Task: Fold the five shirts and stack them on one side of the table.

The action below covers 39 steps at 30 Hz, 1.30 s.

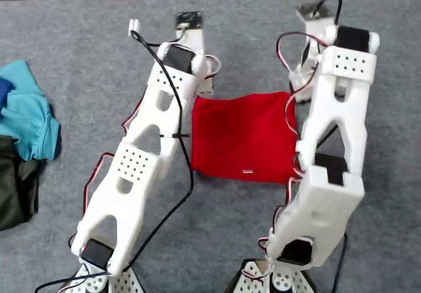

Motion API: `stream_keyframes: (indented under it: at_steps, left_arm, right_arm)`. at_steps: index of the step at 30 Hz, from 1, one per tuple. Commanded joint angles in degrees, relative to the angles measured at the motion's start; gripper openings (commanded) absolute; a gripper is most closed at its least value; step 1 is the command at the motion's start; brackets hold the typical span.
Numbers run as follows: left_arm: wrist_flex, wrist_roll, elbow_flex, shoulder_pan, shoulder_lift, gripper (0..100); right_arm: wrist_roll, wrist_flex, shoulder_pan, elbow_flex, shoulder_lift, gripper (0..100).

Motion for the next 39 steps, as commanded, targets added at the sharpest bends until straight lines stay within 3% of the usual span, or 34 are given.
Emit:
stream_keyframes:
  at_steps: [1, 8, 15, 21, 29, 39]
  left_arm:
    - [0.62, -0.79, -2.73, 4.13, -5.67, 2]
    - [0.26, -1.23, -1.32, 6.68, -0.75, 2]
    - [-11.16, -5.54, -1.32, -2.46, 13.23, 2]
    - [-12.13, -5.54, -1.32, -4.04, 13.41, 2]
    - [-10.99, -5.54, -1.76, -3.6, 13.05, 2]
    - [-0.62, -5.54, -5.36, -2.11, 2.68, 2]
  right_arm:
    - [-0.88, -1.93, 0.48, 14.37, -6.99, 0.5]
    - [-0.97, -18.73, -0.84, 33.27, -9.63, 0.5]
    - [-0.97, -28.22, -0.92, 38.81, -6.81, 0.5]
    - [-0.97, -31.74, -0.92, 38.64, -4.7, 0.5]
    - [-0.7, -29.89, -0.92, 38.64, -9.89, 0.5]
    - [-4.22, -18.2, -1.01, 38.99, -29.32, 0.7]
